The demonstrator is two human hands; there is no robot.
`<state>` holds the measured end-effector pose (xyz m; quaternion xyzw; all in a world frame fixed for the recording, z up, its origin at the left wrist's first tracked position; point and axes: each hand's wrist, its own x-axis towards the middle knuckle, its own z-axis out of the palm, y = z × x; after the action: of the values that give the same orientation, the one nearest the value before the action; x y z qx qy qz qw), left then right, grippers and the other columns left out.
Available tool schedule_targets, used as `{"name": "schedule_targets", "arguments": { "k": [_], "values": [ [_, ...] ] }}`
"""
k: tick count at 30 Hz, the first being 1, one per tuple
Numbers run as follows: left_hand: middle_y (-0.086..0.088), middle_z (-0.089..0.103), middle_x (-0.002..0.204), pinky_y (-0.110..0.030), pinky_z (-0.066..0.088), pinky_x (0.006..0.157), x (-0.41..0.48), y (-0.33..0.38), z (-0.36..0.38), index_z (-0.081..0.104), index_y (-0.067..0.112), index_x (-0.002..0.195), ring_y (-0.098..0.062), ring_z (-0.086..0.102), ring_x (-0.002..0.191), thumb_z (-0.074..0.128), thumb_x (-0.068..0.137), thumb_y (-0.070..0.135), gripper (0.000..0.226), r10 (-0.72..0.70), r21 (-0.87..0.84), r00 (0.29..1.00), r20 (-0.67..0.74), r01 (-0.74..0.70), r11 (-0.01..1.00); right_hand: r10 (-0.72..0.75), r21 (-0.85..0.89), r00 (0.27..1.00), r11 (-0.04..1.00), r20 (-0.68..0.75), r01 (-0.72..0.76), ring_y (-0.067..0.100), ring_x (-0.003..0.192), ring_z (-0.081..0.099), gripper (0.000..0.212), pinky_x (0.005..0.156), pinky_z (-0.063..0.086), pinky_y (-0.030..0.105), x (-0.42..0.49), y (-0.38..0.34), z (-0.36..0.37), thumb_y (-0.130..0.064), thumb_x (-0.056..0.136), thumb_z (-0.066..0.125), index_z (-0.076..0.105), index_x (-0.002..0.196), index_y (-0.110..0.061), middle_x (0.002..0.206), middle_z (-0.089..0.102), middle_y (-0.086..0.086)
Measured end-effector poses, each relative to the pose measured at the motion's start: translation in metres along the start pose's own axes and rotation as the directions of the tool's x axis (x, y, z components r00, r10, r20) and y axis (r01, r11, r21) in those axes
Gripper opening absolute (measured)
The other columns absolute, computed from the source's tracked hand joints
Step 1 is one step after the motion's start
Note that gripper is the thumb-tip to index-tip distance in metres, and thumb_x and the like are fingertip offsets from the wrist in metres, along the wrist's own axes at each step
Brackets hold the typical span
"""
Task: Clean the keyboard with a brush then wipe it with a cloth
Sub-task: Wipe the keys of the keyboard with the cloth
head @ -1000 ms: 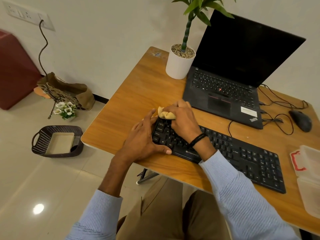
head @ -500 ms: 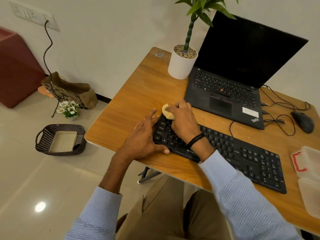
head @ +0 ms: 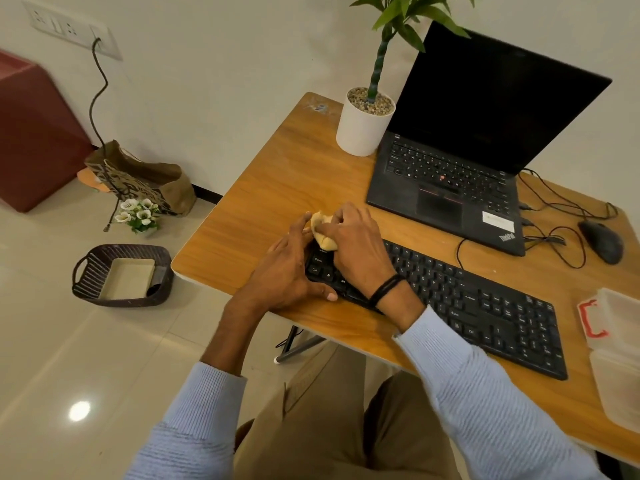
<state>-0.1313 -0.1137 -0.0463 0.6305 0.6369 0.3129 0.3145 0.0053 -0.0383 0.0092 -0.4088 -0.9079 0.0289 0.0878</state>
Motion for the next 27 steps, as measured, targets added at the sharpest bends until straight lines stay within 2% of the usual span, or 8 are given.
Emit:
{"name": "schedule_targets", "arguments": {
  "k": [5, 8, 12, 16, 18, 20, 23, 27],
  "values": [
    [-0.004, 0.034, 0.163, -0.043, 0.021, 0.124, 0.001, -0.003, -0.001, -0.006, 0.024, 0.161, -0.022, 0.028, 0.151, 0.093, 0.059, 0.056, 0.146, -0.017, -0.018, 1.0, -0.003, 0.017, 1.0, -0.08, 0.031, 0.994, 0.996, 0.068, 0.079, 0.018, 0.095, 0.034, 0.049, 0.078, 0.033, 0.033, -0.025, -0.006, -0.008, -0.007, 0.083, 0.066, 0.064, 0.123, -0.035, 0.102, 0.042, -0.002],
    [-0.002, 0.037, 0.162, -0.051, 0.027, 0.122, 0.0, -0.007, 0.0, -0.005, 0.025, 0.16, -0.019, 0.031, 0.15, 0.083, 0.068, 0.063, 0.133, 0.031, 0.01, 0.999, -0.007, -0.031, 0.999, -0.145, 0.095, 0.983, 0.986, 0.112, 0.134, 0.018, 0.098, 0.036, 0.047, 0.082, 0.031, 0.034, -0.042, -0.01, -0.012, -0.018, 0.075, 0.079, 0.067, 0.117, -0.036, 0.104, 0.045, -0.003],
    [0.0, 0.032, 0.165, -0.05, 0.023, 0.123, 0.001, -0.007, -0.005, -0.003, 0.03, 0.16, -0.02, 0.025, 0.152, 0.077, 0.065, 0.071, 0.131, 0.012, 0.039, 0.998, 0.057, -0.014, 0.999, -0.132, 0.197, 0.989, 0.974, 0.069, 0.116, 0.016, 0.098, 0.035, 0.032, 0.084, 0.033, 0.035, -0.059, -0.001, -0.014, -0.024, 0.085, 0.071, 0.068, 0.112, -0.041, 0.102, 0.043, -0.007],
    [0.008, 0.024, 0.165, -0.051, 0.023, 0.123, 0.005, -0.004, -0.028, 0.003, 0.039, 0.159, -0.018, 0.025, 0.149, 0.089, 0.075, 0.031, 0.12, -0.025, -0.071, 0.954, 0.298, 0.048, 0.996, 0.076, 0.256, 0.994, 0.965, -0.077, -0.054, 0.014, 0.097, 0.034, 0.038, 0.083, 0.042, 0.038, -0.06, 0.02, -0.009, -0.009, 0.087, 0.066, 0.069, 0.114, -0.036, 0.098, 0.042, -0.008],
    [0.006, 0.02, 0.166, -0.05, 0.025, 0.123, 0.008, -0.005, -0.041, 0.004, 0.04, 0.16, -0.017, 0.025, 0.148, 0.077, 0.087, 0.015, 0.106, -0.058, -0.091, 0.913, 0.403, 0.103, 0.991, 0.115, 0.24, 0.985, 0.967, -0.127, -0.082, 0.016, 0.096, 0.035, 0.041, 0.081, 0.042, 0.037, -0.062, 0.018, -0.004, -0.007, 0.086, 0.066, 0.069, 0.117, -0.035, 0.099, 0.042, -0.007],
    [0.005, 0.015, 0.168, -0.047, 0.021, 0.125, 0.009, -0.004, -0.048, 0.004, 0.04, 0.162, -0.018, 0.02, 0.151, 0.069, 0.093, 0.015, 0.098, -0.081, -0.051, 0.89, 0.449, 0.116, 0.992, 0.04, 0.191, 0.991, 0.982, -0.126, -0.016, 0.018, 0.098, 0.037, 0.044, 0.082, 0.041, 0.038, -0.069, 0.009, 0.003, -0.006, 0.085, 0.067, 0.069, 0.119, -0.033, 0.102, 0.045, -0.003],
    [0.004, 0.011, 0.169, -0.039, 0.018, 0.123, 0.01, -0.002, -0.048, 0.002, 0.037, 0.163, -0.018, 0.015, 0.153, 0.063, 0.098, 0.011, 0.093, -0.114, 0.009, 0.881, 0.459, 0.124, 0.992, -0.113, 0.033, 0.983, 0.992, -0.146, 0.119, 0.025, 0.098, 0.044, 0.052, 0.09, 0.039, 0.046, -0.082, 0.0, 0.015, 0.001, 0.082, 0.065, 0.065, 0.123, -0.03, 0.105, 0.05, 0.005],
    [-0.001, 0.014, 0.168, -0.046, 0.021, 0.123, 0.01, -0.001, -0.046, 0.002, 0.041, 0.162, -0.024, 0.019, 0.151, 0.064, 0.099, 0.014, 0.093, -0.149, 0.041, 0.889, 0.434, 0.146, 0.988, -0.163, -0.134, 0.977, 0.98, -0.138, 0.144, 0.026, 0.101, 0.047, 0.058, 0.106, 0.03, 0.054, -0.096, 0.007, 0.01, 0.0, 0.081, 0.058, 0.06, 0.127, -0.034, 0.108, 0.05, 0.005]
  ]
}}
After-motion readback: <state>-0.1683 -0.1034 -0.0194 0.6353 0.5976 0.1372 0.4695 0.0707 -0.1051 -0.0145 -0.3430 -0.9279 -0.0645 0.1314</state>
